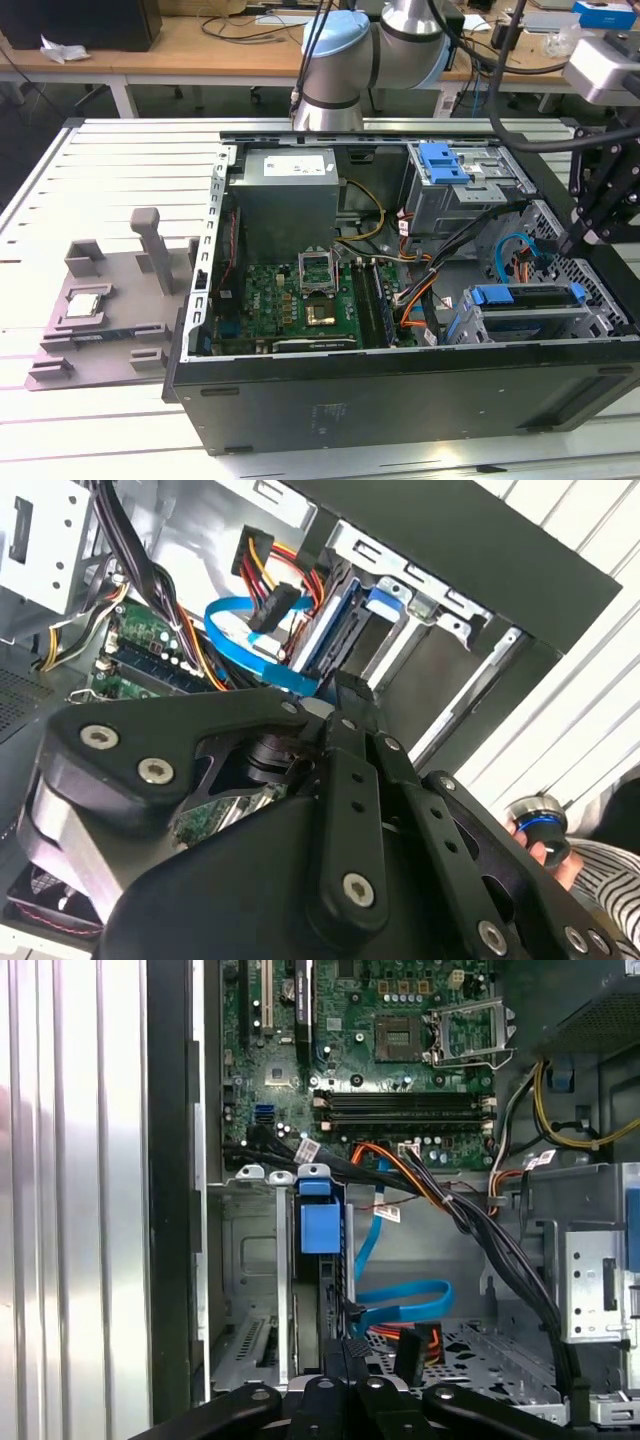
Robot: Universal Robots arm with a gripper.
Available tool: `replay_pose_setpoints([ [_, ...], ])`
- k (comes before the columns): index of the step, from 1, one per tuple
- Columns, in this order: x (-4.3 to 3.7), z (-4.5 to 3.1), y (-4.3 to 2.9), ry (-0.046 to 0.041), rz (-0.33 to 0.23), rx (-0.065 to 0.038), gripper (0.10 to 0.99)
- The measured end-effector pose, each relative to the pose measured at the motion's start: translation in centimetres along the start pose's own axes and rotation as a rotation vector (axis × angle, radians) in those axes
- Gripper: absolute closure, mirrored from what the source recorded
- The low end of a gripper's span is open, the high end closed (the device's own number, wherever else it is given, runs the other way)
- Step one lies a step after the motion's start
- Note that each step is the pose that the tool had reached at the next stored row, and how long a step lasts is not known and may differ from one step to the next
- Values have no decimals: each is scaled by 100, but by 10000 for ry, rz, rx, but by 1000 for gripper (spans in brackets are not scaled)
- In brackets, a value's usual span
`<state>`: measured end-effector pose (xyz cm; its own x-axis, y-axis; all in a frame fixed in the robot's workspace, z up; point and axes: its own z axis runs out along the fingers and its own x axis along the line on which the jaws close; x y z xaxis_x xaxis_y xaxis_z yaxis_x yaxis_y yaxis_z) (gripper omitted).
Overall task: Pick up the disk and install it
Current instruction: 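Insert the first disk wire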
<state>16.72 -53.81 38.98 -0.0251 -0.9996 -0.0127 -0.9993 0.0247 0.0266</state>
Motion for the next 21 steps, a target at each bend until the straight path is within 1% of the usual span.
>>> replay_pose_setpoints([
  [7,-17,12,-58,2,0,1,980],
  [13,-31,57,-91,2,0,0,980],
  [15,-71,76,-107,12,1,1,980],
  [16,-105,81,-107,17,1,2,980],
  [19,-174,102,-106,23,1,1,980],
  [21,-197,121,-106,25,1,1,980],
])
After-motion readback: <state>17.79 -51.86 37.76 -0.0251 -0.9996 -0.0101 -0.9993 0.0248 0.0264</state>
